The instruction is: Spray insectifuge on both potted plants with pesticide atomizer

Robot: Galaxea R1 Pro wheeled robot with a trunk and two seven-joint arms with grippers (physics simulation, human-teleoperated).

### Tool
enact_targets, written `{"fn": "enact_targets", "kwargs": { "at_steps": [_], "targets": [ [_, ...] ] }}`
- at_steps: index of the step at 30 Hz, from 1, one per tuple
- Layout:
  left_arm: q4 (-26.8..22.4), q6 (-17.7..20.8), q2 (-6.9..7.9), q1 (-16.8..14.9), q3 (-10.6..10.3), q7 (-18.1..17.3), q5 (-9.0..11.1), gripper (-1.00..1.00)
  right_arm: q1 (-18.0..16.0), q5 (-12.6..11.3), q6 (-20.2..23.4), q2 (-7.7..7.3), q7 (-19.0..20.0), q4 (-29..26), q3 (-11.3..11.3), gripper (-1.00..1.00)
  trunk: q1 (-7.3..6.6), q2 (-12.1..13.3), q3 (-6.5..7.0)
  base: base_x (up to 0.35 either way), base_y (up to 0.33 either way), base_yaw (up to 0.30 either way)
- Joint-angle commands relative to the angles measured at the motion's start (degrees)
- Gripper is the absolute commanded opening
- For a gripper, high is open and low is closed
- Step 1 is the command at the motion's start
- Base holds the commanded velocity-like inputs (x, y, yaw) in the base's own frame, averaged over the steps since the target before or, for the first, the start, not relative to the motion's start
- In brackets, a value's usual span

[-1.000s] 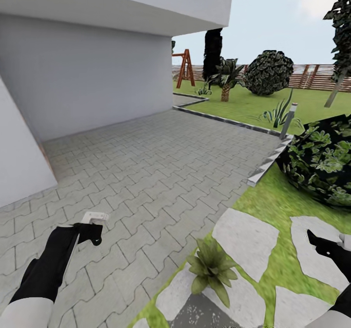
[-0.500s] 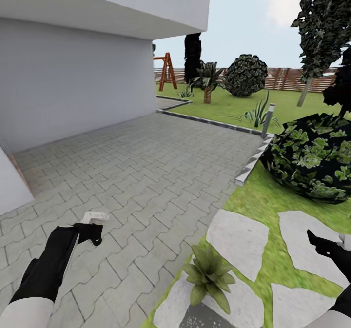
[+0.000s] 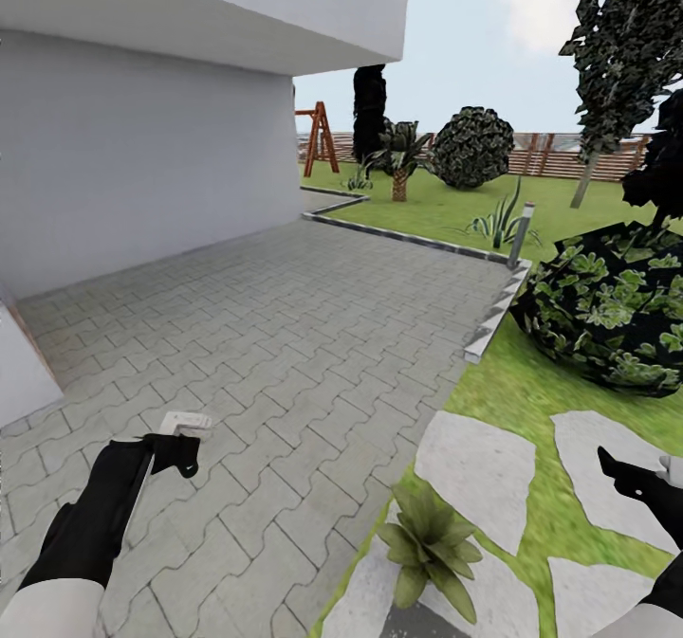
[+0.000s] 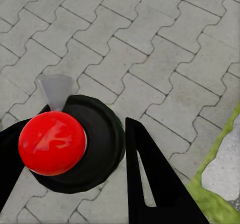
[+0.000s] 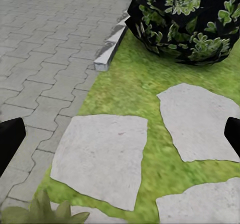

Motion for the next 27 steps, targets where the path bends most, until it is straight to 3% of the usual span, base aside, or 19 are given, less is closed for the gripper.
{"fn": "enact_targets", "kwargs": {
  "at_steps": [1,16,19,20,21,23,25,27],
  "targets": [
    [-0.05,0.11,0.00,-0.05,0.08,-0.57,-0.59,-1.00,-0.11,0.22,0.26,0.04,0.41,-0.16,-0.13,1.00,0.04,-0.13,-0.13,0.001,0.241,-0.024],
    [-0.14,0.16,0.09,0.02,0.05,-0.57,-0.58,-1.00,-0.11,0.27,0.26,0.04,0.39,-0.37,-0.13,1.00,0.04,-0.13,0.15,0.000,0.057,-0.073],
    [-0.47,0.75,0.24,-0.05,-0.24,-0.63,-0.59,-1.00,-0.11,0.29,0.27,0.04,0.41,-1.40,-0.13,1.00,0.04,-0.13,0.15,0.000,0.000,0.000],
    [-0.64,0.86,0.35,-0.91,-1.72,-1.18,-0.56,-1.00,-0.11,0.24,0.26,0.04,0.40,-1.87,-0.13,1.00,0.04,-0.13,0.15,0.000,0.000,0.000],
    [-1.13,0.87,0.40,-1.55,-3.06,-2.65,-0.53,-1.00,-0.11,0.27,0.26,0.04,0.40,-1.92,-0.16,1.00,0.04,-0.13,0.15,0.000,0.000,0.000],
    [-2.50,0.87,0.50,-2.85,-5.70,-10.16,-0.54,-1.00,-0.11,0.30,0.26,0.04,0.39,-1.94,-0.20,1.00,0.04,-0.13,0.15,0.000,0.000,0.000],
    [-3.77,0.87,0.70,-4.84,-6.94,-20.10,-0.66,-1.00,-0.11,0.35,0.26,0.04,0.39,-1.96,-0.21,1.00,0.04,-0.13,0.15,0.000,0.000,0.000],
    [-4.32,0.83,0.94,-7.00,-7.27,-26.97,-0.72,-1.00,-0.11,0.39,0.26,0.04,0.39,-1.96,-0.22,1.00,0.04,-0.13,0.15,0.000,0.000,0.000]
  ]
}}
